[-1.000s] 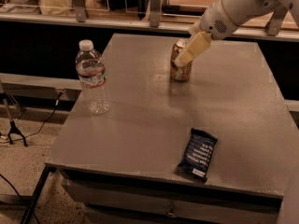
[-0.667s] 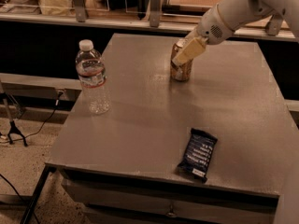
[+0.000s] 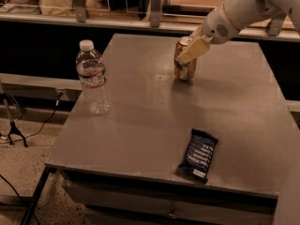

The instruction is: Move orange can near rxbar blueberry

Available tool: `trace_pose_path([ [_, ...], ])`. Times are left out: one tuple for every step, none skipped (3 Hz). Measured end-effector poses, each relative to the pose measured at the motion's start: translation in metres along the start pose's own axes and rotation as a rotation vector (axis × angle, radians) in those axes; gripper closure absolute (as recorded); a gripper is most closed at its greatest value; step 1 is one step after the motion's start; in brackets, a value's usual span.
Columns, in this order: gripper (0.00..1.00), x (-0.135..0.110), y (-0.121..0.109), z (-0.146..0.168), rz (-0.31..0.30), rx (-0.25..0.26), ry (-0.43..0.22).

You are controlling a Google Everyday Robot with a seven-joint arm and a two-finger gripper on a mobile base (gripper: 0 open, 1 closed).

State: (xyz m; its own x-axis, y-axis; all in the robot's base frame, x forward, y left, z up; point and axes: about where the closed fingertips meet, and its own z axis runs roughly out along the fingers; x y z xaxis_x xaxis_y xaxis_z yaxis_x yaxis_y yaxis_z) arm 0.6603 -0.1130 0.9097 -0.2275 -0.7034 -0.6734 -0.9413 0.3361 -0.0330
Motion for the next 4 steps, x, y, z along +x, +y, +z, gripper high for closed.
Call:
trace_pose_path([
  [1.00,-0.009,0.013,-0.036,-0.049,-0.006,-0.020],
  [1.00,-0.015,0.066,-0.081,-0.085,-0.036,-0.053],
  [1.00,-0.001,0.120,-0.089,-0.056,-0.102,-0.074],
  [1.00,0.007,0.128,-0.085,-0.041,-0.119,-0.069],
])
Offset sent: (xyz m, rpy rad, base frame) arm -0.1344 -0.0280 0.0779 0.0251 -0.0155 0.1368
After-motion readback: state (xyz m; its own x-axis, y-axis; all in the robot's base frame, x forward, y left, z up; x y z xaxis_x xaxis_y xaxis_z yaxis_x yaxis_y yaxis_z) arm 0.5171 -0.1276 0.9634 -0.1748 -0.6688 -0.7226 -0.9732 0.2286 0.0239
